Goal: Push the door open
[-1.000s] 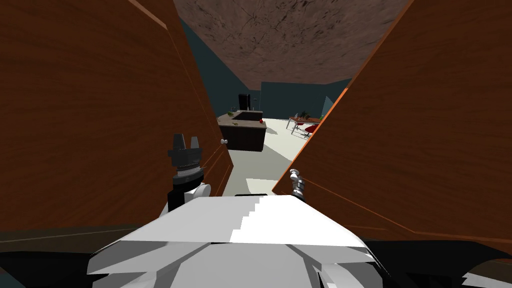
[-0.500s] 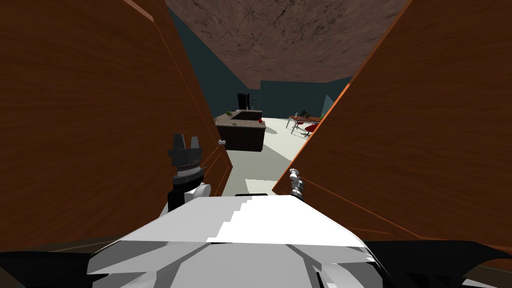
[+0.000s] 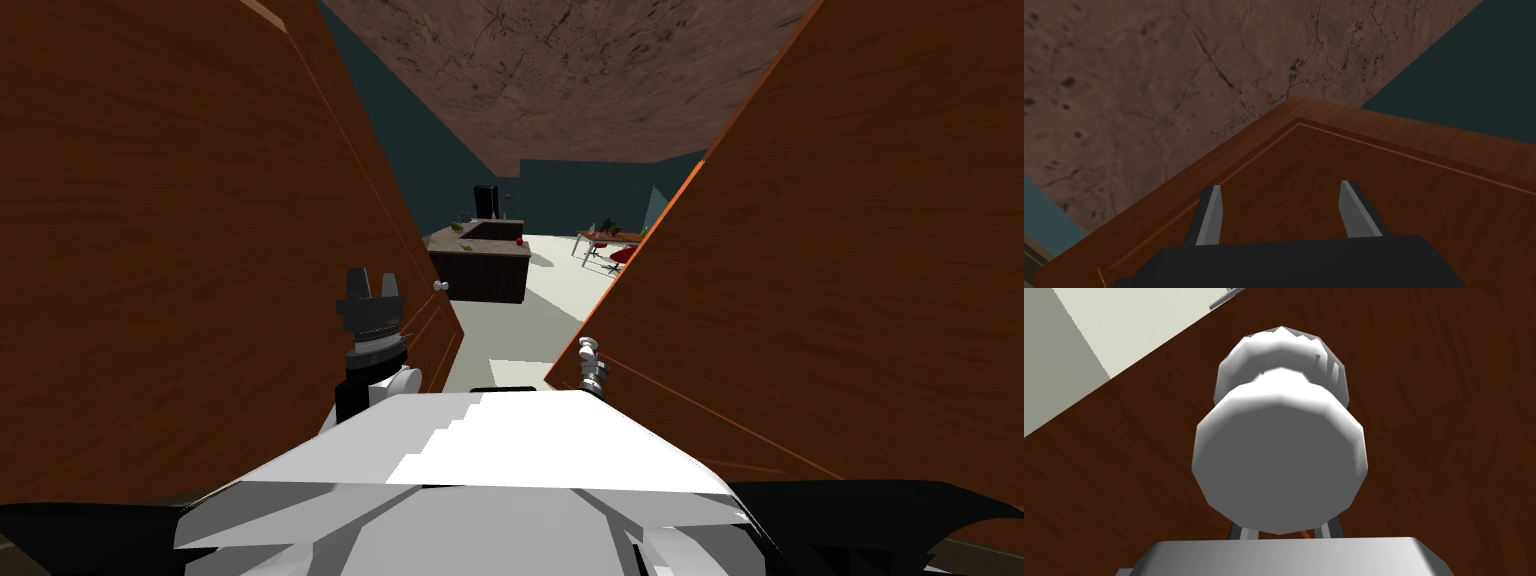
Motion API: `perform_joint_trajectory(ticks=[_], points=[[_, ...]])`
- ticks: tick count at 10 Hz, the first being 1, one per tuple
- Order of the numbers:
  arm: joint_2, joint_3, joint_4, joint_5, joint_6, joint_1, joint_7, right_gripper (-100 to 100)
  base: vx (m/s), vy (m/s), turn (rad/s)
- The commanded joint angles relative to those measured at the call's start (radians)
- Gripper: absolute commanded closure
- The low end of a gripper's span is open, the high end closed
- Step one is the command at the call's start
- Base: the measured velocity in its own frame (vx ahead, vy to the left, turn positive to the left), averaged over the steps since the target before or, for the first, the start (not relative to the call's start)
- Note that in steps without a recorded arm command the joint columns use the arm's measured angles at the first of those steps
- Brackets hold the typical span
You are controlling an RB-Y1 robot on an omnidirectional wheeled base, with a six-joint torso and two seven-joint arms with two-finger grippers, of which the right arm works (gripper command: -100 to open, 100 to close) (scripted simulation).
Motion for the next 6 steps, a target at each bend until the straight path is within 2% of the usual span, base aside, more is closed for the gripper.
perform_joint_trajectory(ticks=[1, 3, 5, 6], points=[[0.005, 0.002, -0.019, -0.014, -0.012, -0.010, -0.050, 100, 0.062, -0.036, -0.022], [0.013, 0.003, -0.026, -0.024, -0.010, -0.009, -0.105, 100, 0.048, -0.026, -0.005], [0.013, 0.003, -0.026, -0.024, -0.010, -0.009, -0.109, 100, 0.026, -0.021, 0.002], [0.020, 0.004, -0.034, -0.035, -0.008, -0.009, -0.151, 100, 0.027, -0.022, -0.008]])
